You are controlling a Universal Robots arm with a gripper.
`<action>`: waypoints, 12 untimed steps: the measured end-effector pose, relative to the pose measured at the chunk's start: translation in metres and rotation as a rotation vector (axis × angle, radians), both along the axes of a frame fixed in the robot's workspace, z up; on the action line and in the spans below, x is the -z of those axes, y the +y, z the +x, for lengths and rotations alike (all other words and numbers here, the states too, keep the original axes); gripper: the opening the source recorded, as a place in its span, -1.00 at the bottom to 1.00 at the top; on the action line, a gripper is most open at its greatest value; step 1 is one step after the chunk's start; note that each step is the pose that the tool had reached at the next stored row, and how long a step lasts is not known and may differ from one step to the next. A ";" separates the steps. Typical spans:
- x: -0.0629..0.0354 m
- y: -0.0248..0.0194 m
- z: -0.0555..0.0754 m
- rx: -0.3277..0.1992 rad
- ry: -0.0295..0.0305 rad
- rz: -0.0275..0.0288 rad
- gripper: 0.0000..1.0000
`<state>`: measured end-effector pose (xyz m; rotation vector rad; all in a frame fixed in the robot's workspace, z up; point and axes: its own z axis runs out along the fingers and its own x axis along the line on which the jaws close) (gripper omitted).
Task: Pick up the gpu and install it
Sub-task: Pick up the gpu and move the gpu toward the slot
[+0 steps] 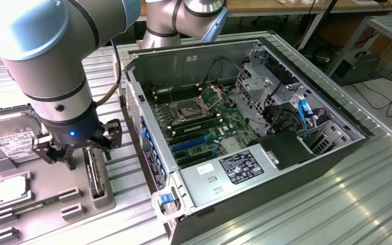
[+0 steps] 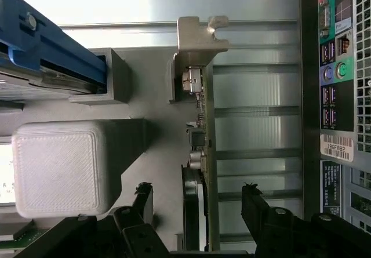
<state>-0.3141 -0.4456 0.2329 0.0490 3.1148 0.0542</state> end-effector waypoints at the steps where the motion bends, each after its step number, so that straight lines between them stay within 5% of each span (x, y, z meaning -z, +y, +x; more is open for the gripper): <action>1: 0.0000 0.0000 0.000 0.000 0.0000 0.0001 0.44; 6: 0.0000 0.0000 0.000 0.000 0.0000 0.0001 0.42; 9: 0.0000 0.0000 0.000 0.000 0.0000 0.0001 0.04; 12: 0.0000 0.0000 0.000 0.000 -0.0001 0.0001 -0.10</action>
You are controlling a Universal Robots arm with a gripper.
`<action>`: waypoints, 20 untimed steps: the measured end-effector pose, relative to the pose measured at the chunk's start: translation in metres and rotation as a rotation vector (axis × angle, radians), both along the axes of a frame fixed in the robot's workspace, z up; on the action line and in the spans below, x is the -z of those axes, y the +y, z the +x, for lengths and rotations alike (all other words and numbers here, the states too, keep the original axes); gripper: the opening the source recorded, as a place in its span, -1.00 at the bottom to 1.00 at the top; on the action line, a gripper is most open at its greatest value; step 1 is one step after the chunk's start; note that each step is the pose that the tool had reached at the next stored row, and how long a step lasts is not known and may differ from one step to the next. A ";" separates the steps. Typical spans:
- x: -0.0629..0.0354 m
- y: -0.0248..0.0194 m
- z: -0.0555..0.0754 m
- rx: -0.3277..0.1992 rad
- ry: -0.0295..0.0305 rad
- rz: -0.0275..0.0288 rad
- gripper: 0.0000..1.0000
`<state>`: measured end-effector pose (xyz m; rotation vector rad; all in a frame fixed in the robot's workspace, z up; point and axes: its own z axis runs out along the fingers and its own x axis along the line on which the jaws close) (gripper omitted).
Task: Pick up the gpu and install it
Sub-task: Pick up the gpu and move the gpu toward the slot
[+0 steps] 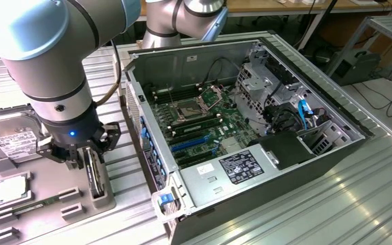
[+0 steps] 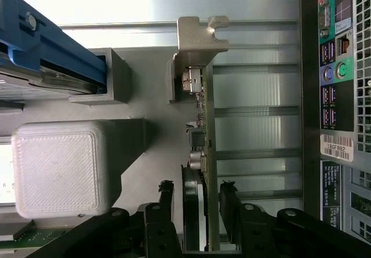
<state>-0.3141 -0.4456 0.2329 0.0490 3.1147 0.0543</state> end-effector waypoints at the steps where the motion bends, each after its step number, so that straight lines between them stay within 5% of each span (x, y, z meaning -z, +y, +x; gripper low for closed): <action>1: 0.0000 0.0000 0.000 0.000 0.0000 0.0000 -0.10; 15: 0.0000 -0.0051 -0.002 0.000 0.0001 0.0000 -0.10; 20: 0.0001 -0.0051 -0.002 0.000 0.0000 0.0000 -0.27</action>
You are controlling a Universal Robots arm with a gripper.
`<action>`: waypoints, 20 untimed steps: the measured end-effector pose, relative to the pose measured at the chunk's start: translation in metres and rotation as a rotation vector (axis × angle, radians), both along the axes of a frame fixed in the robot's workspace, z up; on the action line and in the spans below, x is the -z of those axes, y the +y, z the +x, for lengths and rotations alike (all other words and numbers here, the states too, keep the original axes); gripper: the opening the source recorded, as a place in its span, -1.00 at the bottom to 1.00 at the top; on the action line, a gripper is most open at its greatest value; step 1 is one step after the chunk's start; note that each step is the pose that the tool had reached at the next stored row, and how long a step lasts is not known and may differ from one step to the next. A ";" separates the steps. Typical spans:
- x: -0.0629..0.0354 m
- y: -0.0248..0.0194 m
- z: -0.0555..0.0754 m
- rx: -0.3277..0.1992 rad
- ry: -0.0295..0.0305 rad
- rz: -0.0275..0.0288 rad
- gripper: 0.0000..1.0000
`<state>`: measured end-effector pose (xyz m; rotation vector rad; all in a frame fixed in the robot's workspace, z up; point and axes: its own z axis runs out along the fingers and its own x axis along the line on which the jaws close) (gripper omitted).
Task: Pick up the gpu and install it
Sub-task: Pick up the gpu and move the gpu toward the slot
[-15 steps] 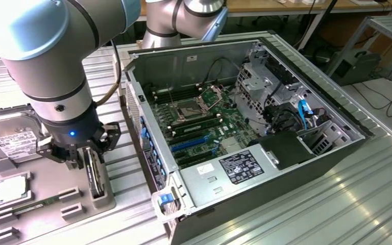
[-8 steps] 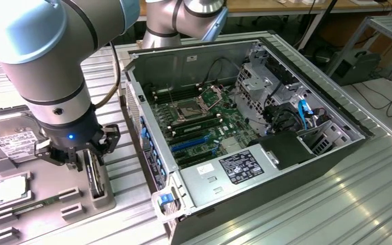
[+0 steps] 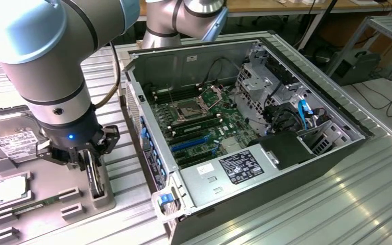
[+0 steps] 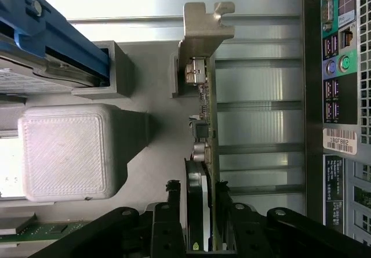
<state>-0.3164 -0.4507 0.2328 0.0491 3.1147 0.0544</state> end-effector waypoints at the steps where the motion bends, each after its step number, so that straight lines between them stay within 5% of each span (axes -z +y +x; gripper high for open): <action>1: 0.0000 0.0000 0.000 0.000 0.0000 0.0000 -0.27; 4: 0.0000 0.0000 0.000 0.000 0.0000 -0.0001 -0.44; 15: -0.0010 0.0000 0.000 0.000 0.0003 0.0000 -0.44; 20: -0.0201 0.0000 0.000 0.000 0.0004 0.0000 -0.44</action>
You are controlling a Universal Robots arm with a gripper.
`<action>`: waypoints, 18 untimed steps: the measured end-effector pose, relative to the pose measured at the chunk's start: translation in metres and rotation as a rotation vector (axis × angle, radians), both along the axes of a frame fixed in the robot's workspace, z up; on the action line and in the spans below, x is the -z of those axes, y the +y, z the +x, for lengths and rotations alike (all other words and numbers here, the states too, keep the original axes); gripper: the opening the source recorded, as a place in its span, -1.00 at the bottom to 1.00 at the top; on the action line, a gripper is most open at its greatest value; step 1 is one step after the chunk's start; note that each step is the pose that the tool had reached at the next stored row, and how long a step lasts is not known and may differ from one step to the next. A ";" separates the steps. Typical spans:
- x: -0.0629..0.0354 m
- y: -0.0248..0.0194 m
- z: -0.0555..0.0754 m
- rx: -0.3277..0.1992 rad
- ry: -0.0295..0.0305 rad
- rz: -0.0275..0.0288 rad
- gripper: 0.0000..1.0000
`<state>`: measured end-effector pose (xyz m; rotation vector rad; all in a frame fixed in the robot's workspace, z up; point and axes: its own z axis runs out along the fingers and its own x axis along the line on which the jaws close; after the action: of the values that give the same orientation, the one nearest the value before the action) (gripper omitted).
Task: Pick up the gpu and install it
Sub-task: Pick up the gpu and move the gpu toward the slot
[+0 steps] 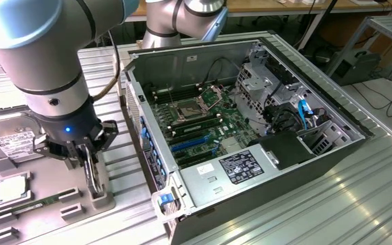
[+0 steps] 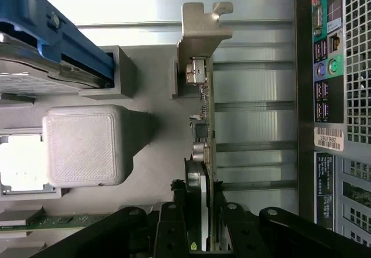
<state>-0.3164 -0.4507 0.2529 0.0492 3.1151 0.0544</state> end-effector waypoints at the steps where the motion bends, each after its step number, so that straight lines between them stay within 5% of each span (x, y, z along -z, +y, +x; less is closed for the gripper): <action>1: -0.0058 0.0000 0.000 0.000 0.0002 -0.0002 -0.44; 18: -0.0866 0.0000 0.000 0.000 0.0001 0.0000 -0.44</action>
<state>-0.3164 -0.4507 0.3395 0.0491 3.1152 0.0544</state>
